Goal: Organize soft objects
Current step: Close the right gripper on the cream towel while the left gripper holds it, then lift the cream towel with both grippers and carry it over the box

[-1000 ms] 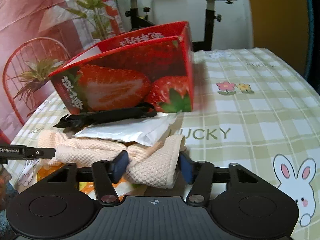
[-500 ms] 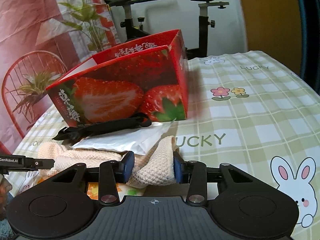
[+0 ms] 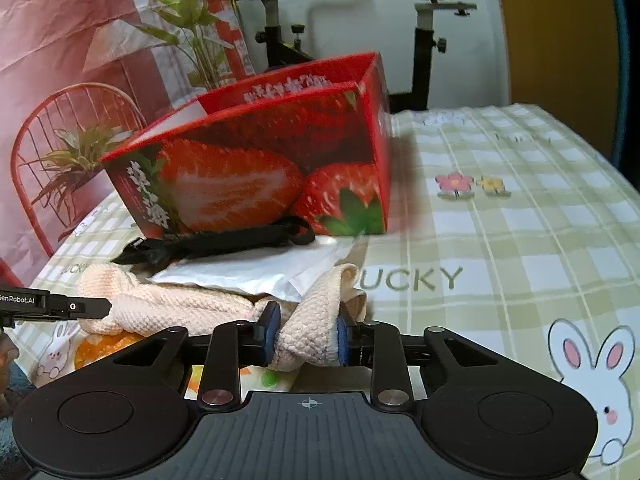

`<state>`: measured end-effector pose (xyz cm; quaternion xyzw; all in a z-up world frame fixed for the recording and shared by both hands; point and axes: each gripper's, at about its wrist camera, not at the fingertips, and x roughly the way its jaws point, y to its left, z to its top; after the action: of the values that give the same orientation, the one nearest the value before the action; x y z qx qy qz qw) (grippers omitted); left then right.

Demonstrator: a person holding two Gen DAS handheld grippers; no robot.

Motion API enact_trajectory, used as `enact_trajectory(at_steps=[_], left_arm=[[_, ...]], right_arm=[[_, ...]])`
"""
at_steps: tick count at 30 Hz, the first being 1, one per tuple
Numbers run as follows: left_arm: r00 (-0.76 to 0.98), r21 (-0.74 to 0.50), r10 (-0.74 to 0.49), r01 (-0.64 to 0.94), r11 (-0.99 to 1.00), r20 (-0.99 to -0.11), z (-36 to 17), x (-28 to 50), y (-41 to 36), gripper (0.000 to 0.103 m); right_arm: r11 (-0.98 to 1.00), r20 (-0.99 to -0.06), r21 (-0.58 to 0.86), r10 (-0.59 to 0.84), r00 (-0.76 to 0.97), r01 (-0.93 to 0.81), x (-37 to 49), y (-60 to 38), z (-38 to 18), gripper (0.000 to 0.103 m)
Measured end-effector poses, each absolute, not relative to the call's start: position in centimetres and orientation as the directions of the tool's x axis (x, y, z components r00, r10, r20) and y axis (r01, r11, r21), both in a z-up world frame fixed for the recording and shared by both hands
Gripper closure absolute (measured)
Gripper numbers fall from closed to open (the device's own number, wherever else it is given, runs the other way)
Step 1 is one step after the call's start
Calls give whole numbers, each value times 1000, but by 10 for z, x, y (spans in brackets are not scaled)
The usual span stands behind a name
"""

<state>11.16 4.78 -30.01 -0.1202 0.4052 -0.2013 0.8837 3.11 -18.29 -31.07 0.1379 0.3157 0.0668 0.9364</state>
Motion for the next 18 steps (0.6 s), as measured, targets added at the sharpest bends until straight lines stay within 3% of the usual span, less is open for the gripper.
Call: enact_trajectory(at_steps=[11,18], left_arm=[[698,-323,-480,357,877,-531,-229,84,47,90],[765,-256,-451,372,892,-460,-173,108,42,90]], right_arm=[[954,-421,271,241,875,-132,18,-186,-249,83],[949,-343,259,263,902,-178,43,-193,-201,83]])
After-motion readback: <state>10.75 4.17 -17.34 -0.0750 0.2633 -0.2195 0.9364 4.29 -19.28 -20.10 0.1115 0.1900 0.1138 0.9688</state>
